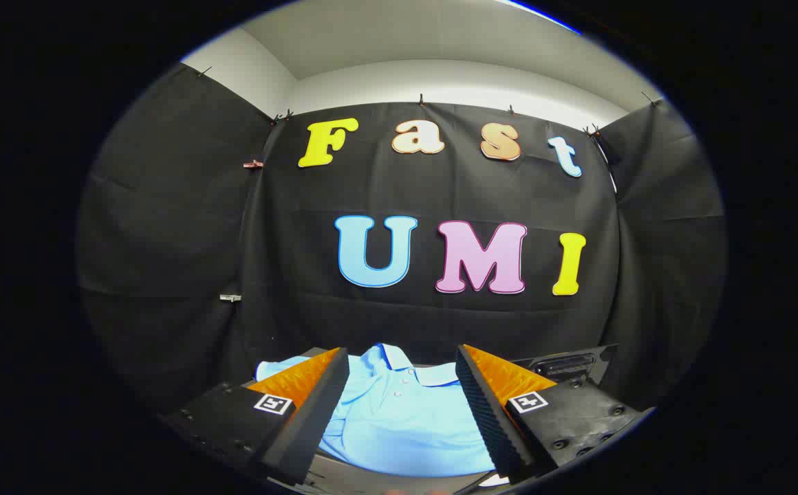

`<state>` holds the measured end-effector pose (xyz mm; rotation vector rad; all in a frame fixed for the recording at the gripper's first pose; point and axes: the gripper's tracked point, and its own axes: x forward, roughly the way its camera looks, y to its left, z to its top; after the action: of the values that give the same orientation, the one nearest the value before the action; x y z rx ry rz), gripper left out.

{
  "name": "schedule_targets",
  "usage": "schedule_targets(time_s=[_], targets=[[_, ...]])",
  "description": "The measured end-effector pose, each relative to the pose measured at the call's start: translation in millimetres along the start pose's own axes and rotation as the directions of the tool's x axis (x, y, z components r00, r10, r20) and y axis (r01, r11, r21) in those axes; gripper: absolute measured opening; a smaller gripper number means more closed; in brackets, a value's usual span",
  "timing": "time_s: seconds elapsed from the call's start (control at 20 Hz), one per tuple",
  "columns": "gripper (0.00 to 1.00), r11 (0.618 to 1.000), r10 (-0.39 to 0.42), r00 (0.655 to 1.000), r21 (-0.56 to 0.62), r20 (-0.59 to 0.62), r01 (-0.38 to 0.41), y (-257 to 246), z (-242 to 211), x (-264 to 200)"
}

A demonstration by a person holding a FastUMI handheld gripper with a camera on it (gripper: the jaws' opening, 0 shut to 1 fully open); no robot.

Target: Put the clothes into the washing machine and then close the washing machine lid.

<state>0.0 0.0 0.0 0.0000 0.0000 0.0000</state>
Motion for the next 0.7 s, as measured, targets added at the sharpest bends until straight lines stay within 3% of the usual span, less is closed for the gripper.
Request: schedule_targets(time_s=[0.7], targets=[[0.98,0.999,0.041,0.999,-0.014,-0.003,-0.041,1.8,6.0,5.0]])
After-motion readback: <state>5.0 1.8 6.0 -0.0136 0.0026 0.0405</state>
